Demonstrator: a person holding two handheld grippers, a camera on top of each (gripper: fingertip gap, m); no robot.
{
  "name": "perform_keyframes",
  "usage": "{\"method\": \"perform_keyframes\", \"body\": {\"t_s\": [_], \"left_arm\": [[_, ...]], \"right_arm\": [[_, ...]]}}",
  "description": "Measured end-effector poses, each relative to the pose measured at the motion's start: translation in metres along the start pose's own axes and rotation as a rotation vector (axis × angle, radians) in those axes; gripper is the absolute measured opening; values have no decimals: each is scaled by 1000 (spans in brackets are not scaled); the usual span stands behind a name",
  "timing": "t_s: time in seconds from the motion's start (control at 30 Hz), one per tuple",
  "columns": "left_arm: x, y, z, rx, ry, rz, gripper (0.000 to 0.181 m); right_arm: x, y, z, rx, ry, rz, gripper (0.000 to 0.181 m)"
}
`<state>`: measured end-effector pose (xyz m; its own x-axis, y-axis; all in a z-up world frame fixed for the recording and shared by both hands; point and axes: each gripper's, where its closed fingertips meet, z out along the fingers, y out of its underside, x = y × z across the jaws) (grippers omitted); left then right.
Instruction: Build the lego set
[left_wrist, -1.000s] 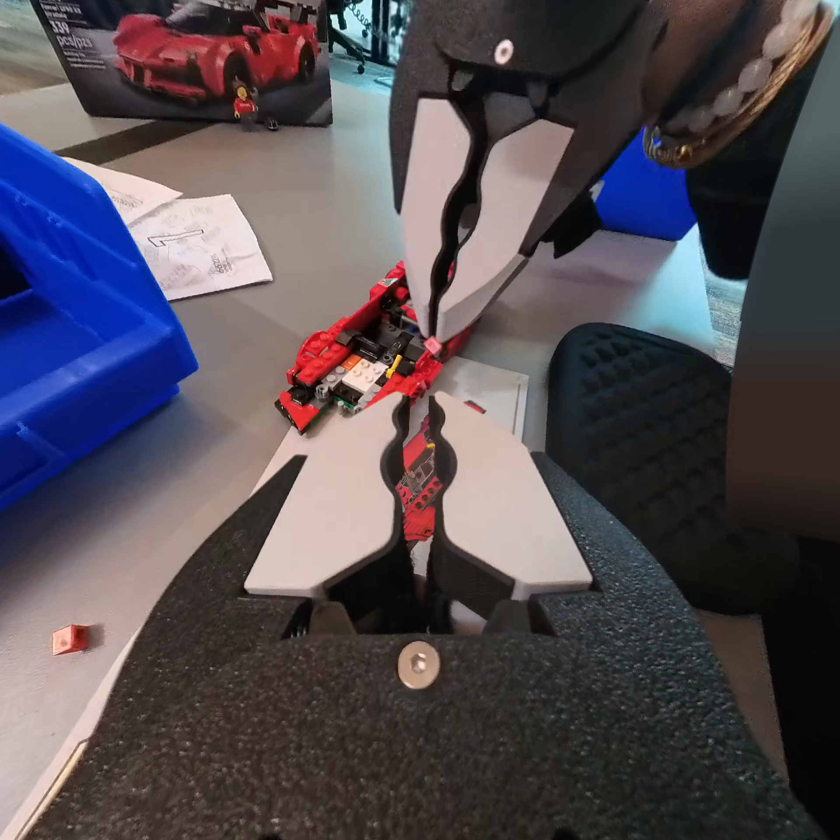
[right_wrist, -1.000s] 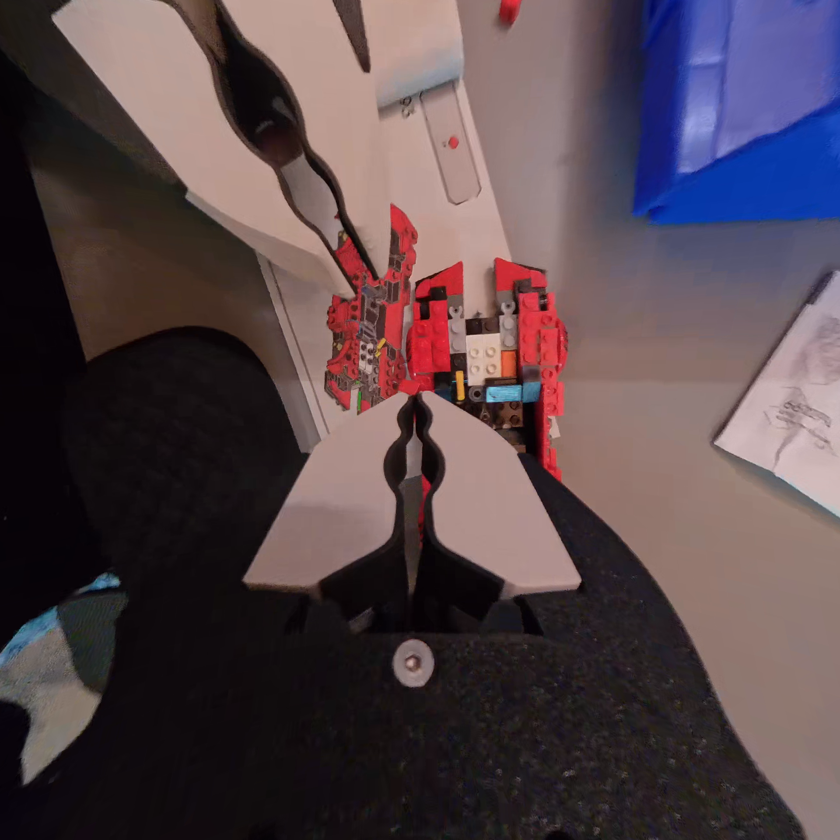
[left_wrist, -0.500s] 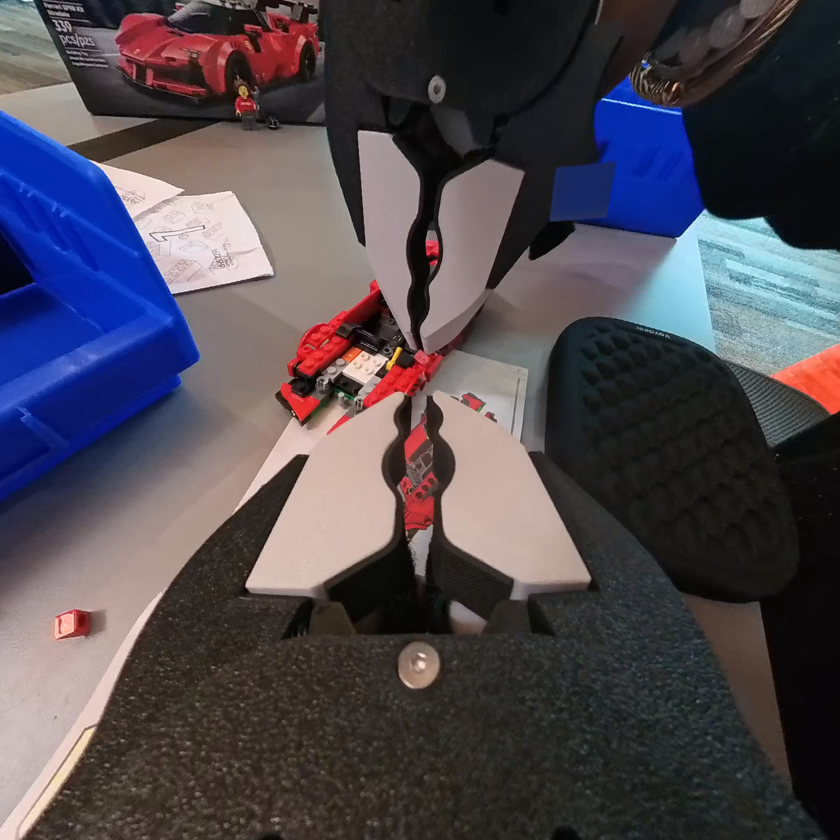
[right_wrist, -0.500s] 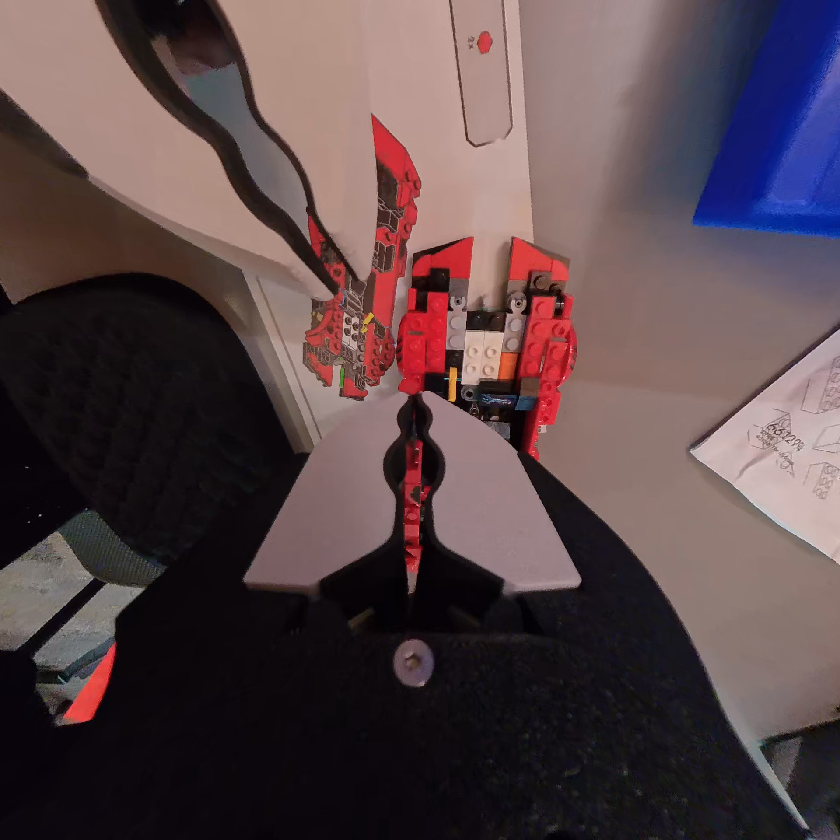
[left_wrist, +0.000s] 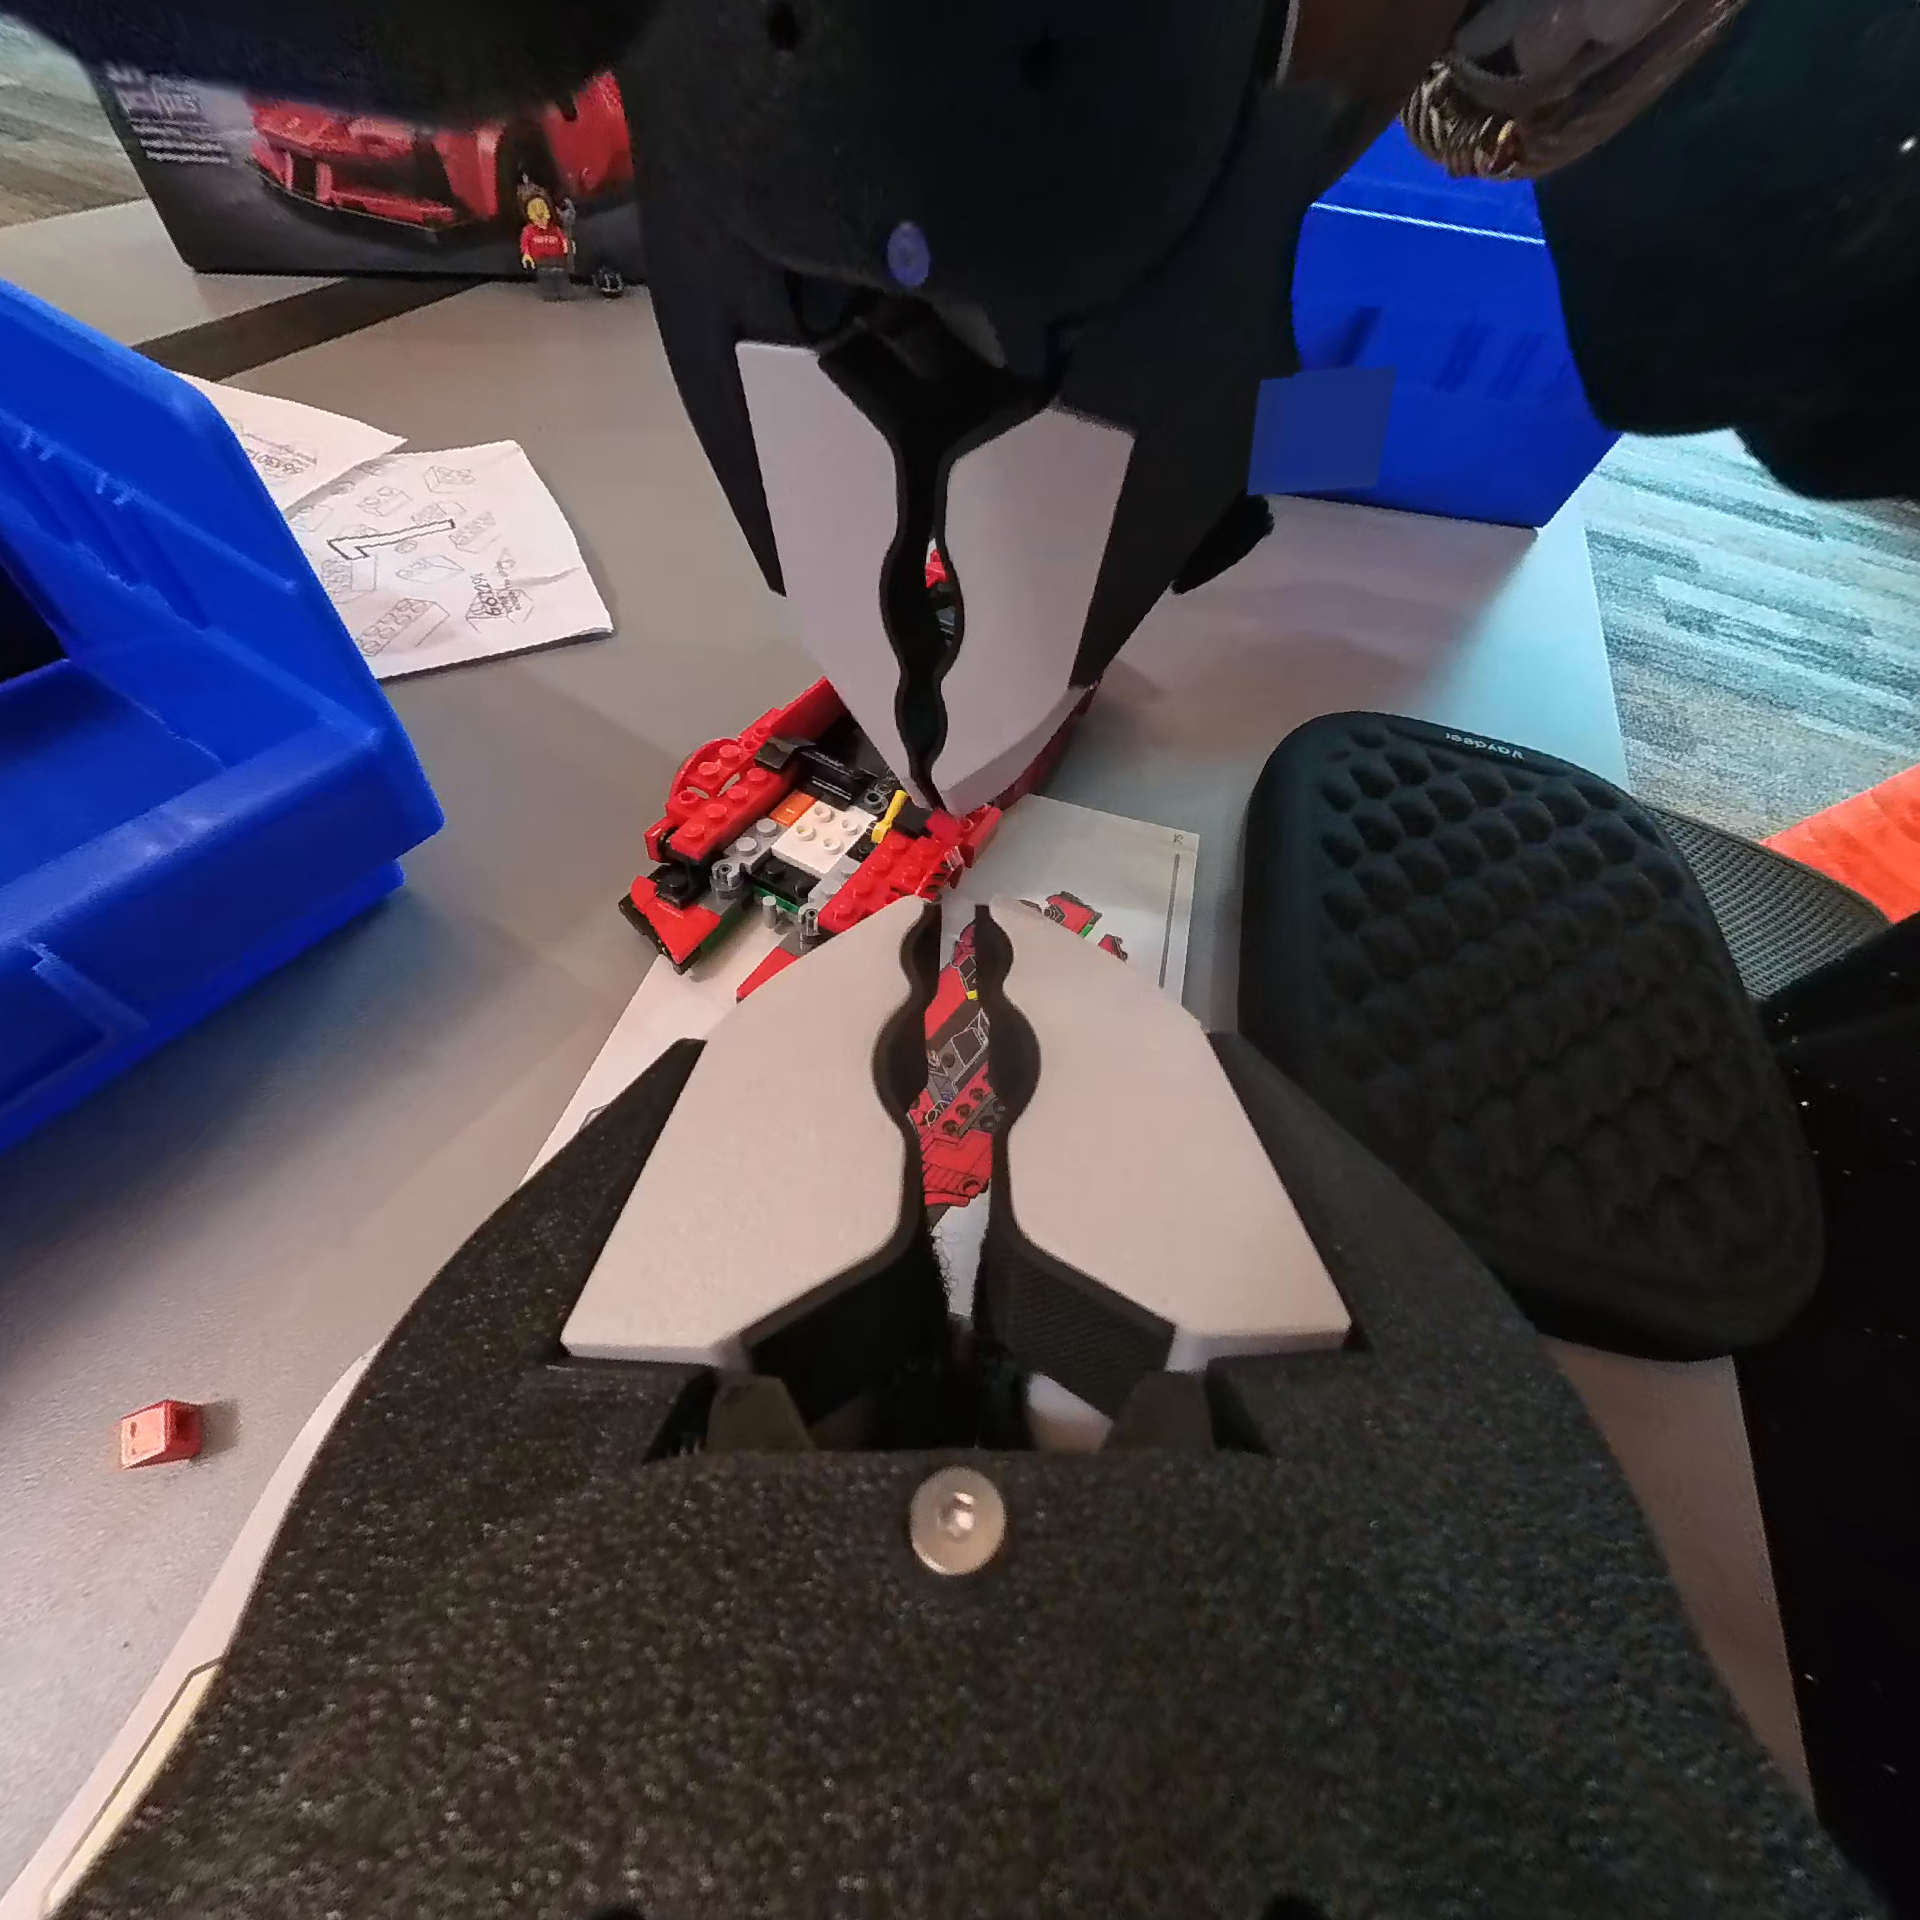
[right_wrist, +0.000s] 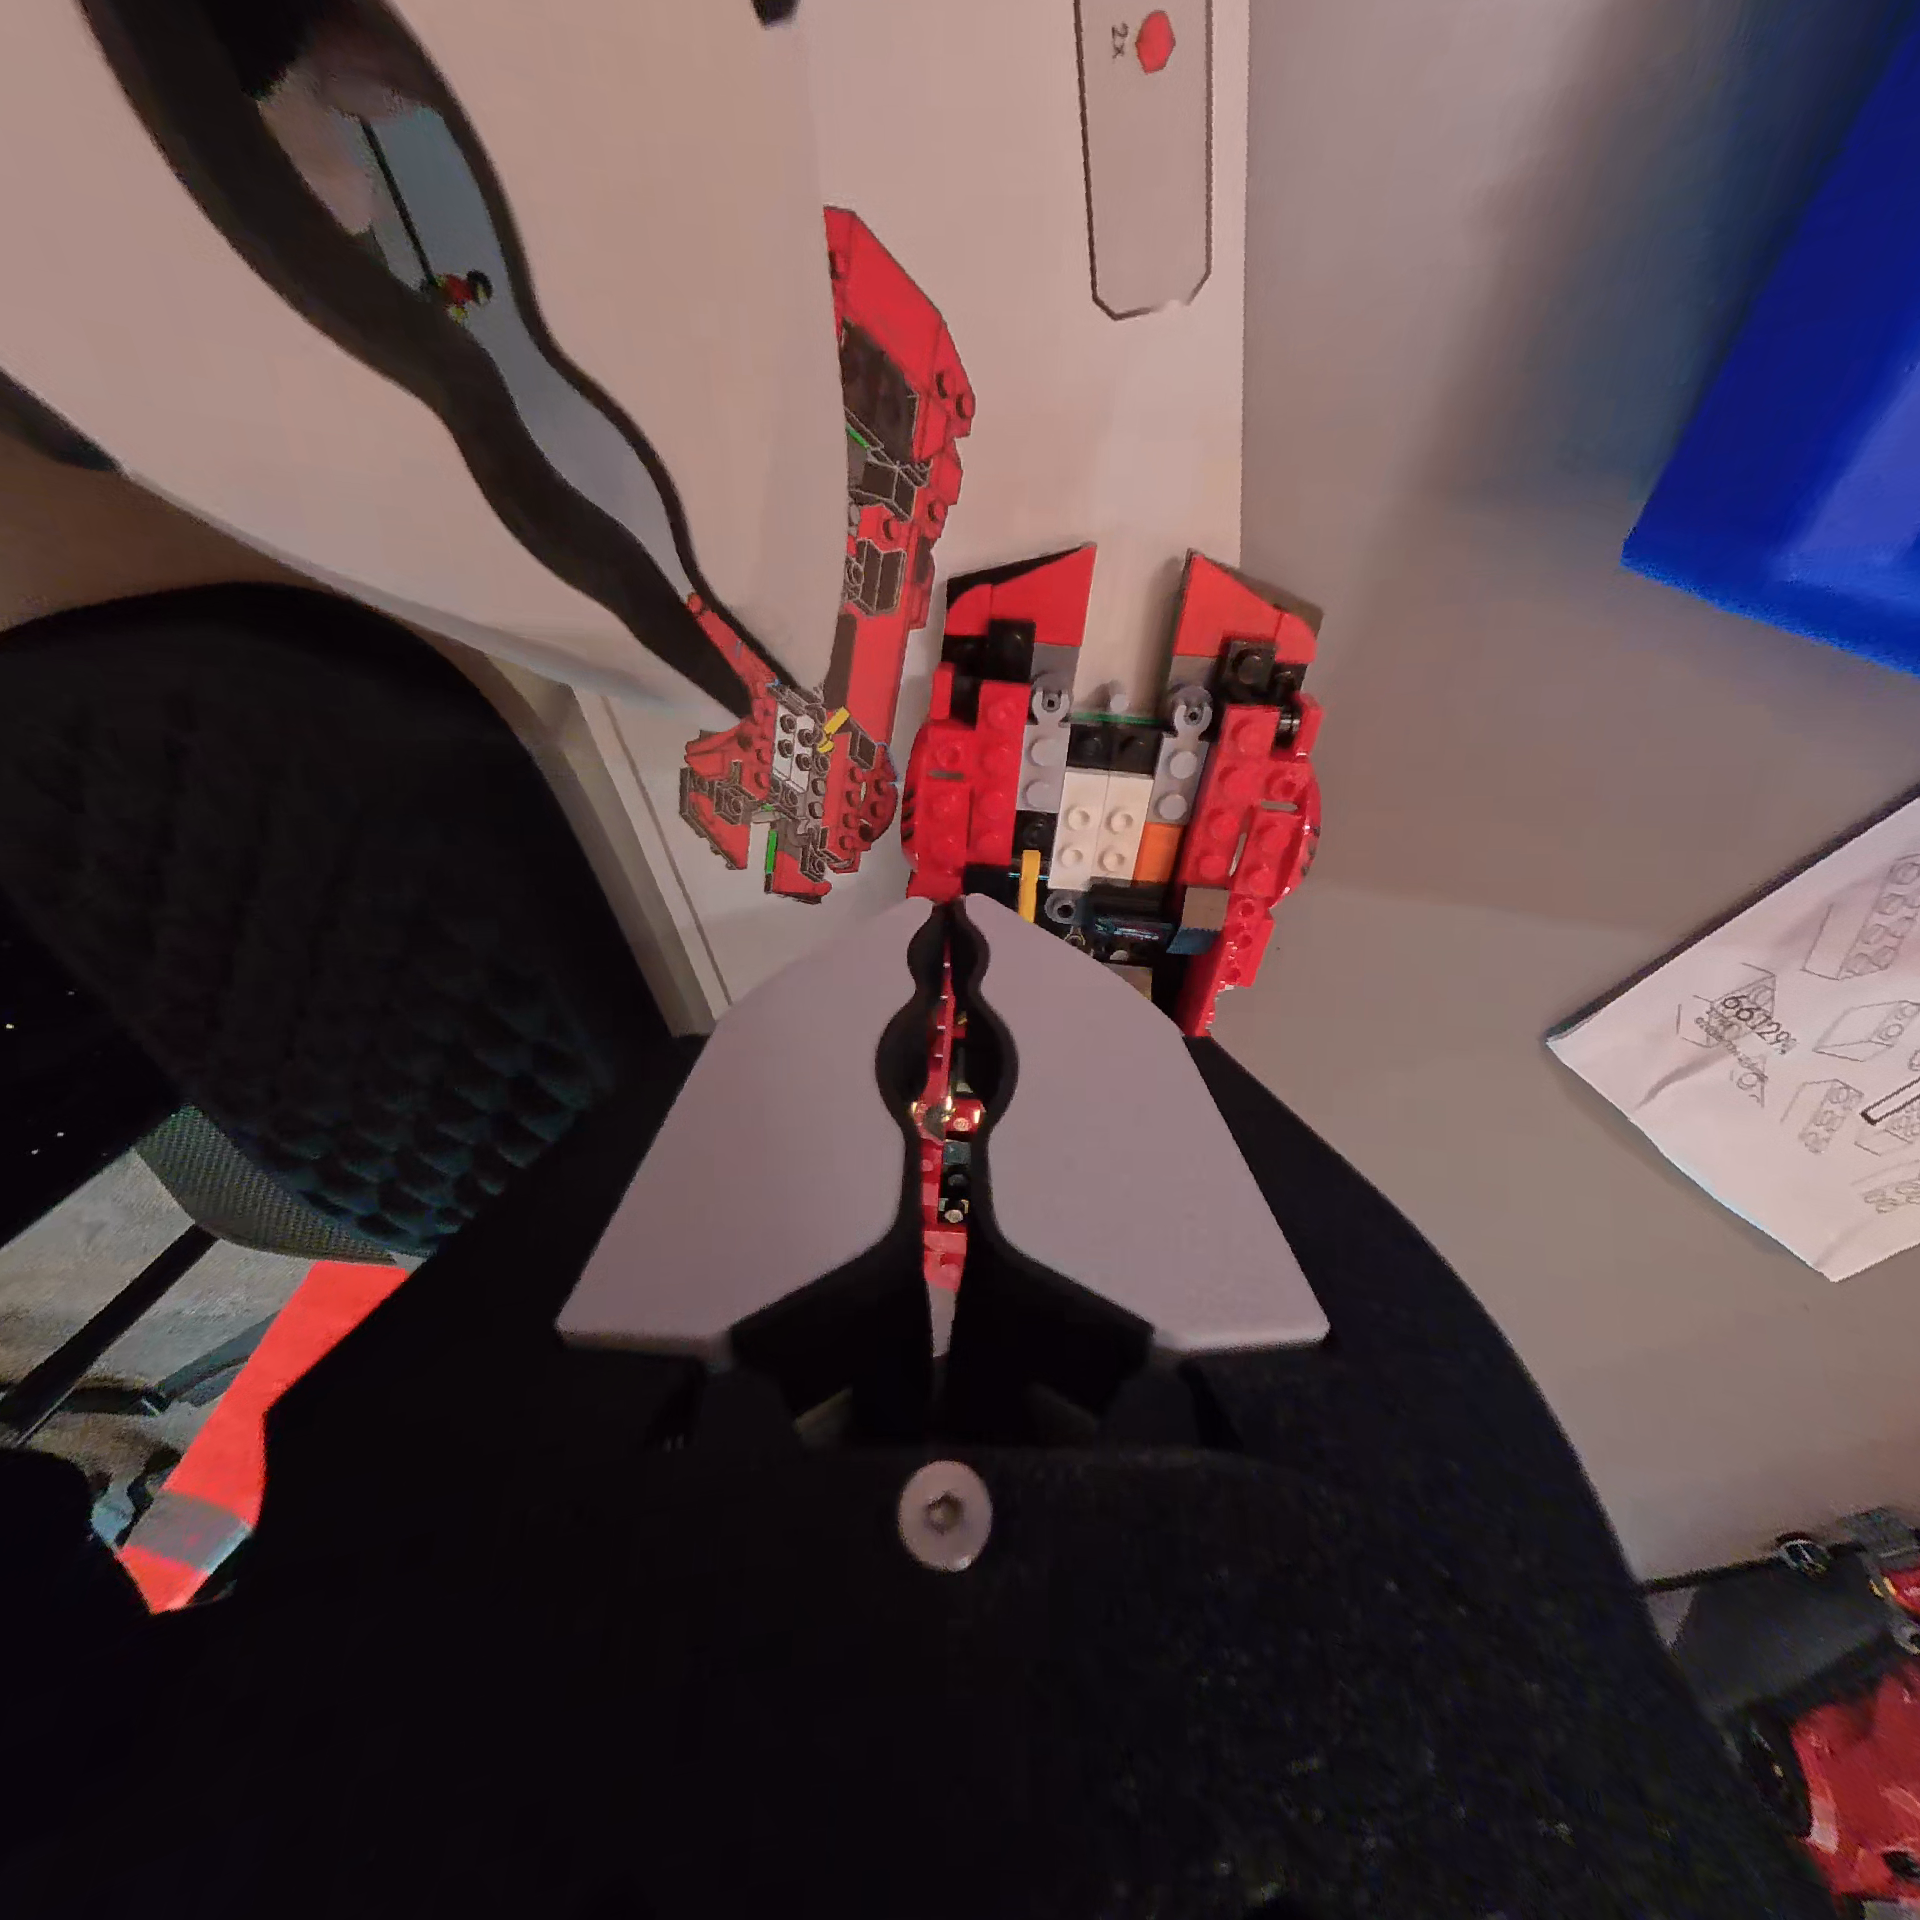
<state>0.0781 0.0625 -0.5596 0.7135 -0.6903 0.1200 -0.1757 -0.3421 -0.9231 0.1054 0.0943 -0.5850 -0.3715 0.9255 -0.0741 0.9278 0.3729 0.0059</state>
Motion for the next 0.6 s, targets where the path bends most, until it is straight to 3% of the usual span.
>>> {"method": "perform_keyframes", "body": {"t_s": [0.6], "left_arm": [[-14,-4,-19,43,-71,-22,5]], "right_arm": [[2,-1,3,-149,-29,-65,1]]}}
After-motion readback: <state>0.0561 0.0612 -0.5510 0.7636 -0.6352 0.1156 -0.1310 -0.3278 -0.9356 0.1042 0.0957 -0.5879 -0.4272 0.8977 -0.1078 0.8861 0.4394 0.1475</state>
